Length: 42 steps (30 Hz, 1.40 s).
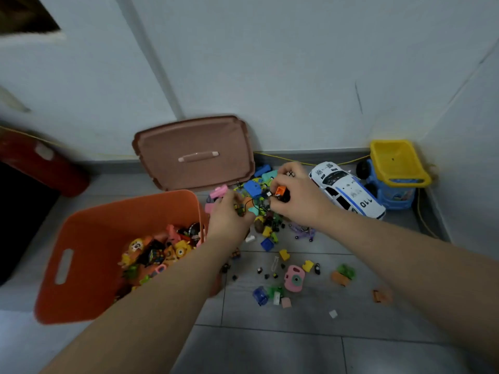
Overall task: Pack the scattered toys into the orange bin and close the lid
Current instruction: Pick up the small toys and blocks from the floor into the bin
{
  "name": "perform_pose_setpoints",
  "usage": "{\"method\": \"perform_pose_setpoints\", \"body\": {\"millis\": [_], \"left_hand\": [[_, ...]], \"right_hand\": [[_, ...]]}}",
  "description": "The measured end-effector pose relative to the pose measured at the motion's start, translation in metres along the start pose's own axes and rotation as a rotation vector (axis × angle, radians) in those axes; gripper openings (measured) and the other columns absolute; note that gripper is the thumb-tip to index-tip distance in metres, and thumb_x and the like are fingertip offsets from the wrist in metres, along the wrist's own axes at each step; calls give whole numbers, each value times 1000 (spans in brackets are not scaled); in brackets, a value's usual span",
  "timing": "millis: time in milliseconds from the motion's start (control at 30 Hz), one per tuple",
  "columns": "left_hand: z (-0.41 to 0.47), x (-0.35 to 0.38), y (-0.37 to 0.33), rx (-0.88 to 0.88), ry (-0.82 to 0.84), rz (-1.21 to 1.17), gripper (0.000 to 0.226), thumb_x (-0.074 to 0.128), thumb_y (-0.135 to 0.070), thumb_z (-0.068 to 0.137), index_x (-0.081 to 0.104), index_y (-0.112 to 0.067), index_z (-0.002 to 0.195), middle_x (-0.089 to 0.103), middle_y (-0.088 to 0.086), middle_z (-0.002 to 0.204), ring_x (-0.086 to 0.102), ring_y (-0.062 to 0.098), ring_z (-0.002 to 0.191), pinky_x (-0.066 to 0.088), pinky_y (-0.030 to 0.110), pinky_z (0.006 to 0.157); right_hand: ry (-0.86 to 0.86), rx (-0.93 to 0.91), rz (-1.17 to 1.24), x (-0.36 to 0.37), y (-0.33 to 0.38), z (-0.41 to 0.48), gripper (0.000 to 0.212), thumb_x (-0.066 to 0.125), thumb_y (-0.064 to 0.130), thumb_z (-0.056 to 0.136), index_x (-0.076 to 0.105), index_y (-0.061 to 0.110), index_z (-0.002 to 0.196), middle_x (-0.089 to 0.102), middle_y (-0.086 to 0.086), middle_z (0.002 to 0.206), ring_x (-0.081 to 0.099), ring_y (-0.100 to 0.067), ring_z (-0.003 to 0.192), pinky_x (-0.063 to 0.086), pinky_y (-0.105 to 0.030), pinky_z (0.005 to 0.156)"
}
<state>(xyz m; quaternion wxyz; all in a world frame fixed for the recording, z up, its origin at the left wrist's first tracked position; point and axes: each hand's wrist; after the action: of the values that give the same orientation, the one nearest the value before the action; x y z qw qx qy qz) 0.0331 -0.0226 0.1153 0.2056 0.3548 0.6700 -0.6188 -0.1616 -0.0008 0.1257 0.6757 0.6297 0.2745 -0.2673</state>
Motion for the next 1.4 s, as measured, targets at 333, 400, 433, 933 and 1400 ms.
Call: {"method": "perform_pose_setpoints", "body": {"millis": [333,400,433,933,1400], "left_hand": [[1,-101,-7,65,-83,-34,23,69,-31,76,49,-34,86,59,-3,94,56,18,85,38,29,62],[-1,-126,-3,73,-105,-70,23,68,-31,74,49,-36,86,61,-4,93,58,19,83,40,30,61],[-2,-137,-2,84,-124,-86,23,68,-31,74,49,-37,86,61,-5,92,59,20,83,43,31,62],[-2,-286,81,159,-143,169,39,71,-11,67,54,-21,101,48,1,95,48,19,82,39,24,69],[-5,-335,163,-51,172,488,46,70,-28,81,59,-25,127,59,6,119,56,24,113,47,31,85]], "right_hand": [[-98,-194,-28,-16,115,20,15,72,29,78,62,27,89,36,8,119,49,-18,108,47,-35,91],[-104,-210,-21,-18,139,24,14,72,26,79,62,26,89,36,7,119,50,-18,106,47,-35,92],[-104,-223,-28,-18,150,26,14,72,26,79,62,27,89,36,7,120,51,-19,105,47,-36,93],[53,-314,-6,79,299,62,15,73,26,78,60,28,86,35,10,121,48,-12,101,32,-9,81],[257,-105,43,201,311,76,18,67,33,89,57,24,99,37,10,131,45,-8,115,41,-28,93]]}}
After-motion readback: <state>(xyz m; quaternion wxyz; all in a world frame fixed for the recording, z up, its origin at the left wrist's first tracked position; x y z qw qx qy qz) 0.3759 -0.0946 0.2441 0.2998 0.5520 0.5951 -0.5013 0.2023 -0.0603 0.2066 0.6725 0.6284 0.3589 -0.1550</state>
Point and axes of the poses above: each hand's wrist, its own z-axis towards the middle knuckle, its own x-axis out of the palm, y = z × x
